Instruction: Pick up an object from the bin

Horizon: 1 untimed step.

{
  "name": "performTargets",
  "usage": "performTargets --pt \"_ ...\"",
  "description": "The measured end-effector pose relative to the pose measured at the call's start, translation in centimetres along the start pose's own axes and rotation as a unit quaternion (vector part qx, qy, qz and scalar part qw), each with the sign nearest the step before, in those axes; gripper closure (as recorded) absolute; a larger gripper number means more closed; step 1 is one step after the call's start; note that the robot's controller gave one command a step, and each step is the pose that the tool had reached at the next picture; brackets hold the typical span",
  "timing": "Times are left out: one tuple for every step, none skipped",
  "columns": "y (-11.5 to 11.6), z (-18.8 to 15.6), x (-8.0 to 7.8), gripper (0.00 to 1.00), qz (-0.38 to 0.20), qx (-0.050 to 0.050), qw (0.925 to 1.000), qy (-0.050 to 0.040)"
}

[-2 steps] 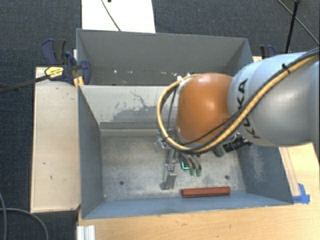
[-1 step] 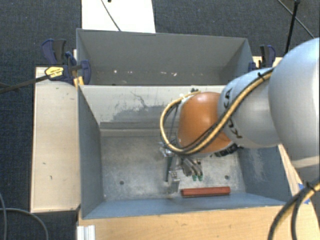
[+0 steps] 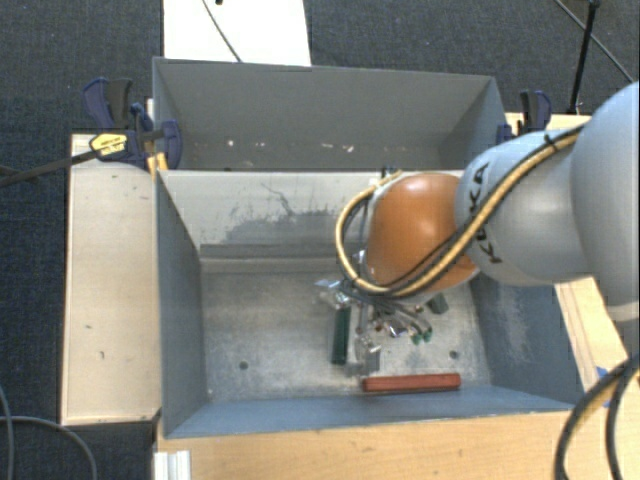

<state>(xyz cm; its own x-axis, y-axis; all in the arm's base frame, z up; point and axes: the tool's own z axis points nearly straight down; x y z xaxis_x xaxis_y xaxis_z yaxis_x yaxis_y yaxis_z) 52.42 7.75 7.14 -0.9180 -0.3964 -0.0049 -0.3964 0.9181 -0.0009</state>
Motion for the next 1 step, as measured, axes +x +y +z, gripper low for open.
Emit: performTargets --pt "0.10 0.01 0.01 1.00 0.003 -0.001 1.0000 0.0006"
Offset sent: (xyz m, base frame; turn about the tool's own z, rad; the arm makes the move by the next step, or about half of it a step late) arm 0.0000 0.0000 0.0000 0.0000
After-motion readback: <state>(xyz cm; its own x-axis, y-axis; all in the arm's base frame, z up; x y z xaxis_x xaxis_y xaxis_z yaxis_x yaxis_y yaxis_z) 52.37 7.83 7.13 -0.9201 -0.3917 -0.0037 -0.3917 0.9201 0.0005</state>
